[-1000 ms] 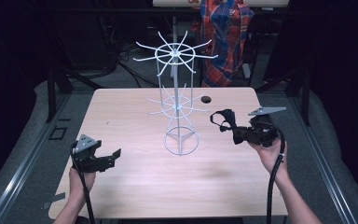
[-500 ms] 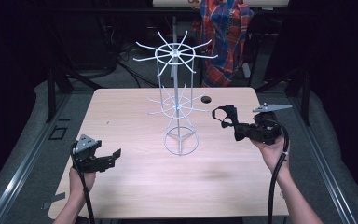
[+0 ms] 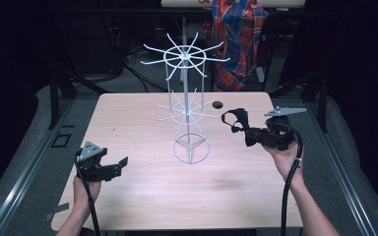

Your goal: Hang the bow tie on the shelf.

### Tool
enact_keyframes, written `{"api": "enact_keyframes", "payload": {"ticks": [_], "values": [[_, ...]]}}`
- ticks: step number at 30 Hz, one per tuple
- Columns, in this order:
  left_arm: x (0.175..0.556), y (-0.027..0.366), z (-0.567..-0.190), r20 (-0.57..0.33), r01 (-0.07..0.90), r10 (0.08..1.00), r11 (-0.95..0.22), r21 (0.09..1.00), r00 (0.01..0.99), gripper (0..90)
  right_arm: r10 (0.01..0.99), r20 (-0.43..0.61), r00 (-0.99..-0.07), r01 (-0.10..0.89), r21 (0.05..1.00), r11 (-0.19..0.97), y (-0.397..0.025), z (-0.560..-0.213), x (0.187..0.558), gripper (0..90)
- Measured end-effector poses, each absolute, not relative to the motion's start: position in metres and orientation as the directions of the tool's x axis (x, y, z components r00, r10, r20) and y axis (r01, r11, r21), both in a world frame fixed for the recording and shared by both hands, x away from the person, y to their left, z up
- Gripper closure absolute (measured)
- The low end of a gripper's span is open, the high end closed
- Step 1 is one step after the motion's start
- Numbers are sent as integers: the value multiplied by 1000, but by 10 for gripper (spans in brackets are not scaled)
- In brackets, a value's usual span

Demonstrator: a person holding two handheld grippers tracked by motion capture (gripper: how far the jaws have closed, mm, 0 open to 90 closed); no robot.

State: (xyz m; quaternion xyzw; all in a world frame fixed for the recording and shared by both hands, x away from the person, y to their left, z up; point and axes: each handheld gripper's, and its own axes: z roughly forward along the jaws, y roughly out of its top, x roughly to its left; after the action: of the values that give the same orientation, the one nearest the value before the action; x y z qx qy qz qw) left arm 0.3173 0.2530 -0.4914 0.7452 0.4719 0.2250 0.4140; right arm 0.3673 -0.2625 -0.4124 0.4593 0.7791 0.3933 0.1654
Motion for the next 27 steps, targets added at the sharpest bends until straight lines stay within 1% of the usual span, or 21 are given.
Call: {"api": "enact_keyframes", "payload": {"ticks": [27], "values": [[317,253,-492,-55,517,889,-212,829,454,156,832,106,-544,593,751,292,-240,-417,380,801]]}}
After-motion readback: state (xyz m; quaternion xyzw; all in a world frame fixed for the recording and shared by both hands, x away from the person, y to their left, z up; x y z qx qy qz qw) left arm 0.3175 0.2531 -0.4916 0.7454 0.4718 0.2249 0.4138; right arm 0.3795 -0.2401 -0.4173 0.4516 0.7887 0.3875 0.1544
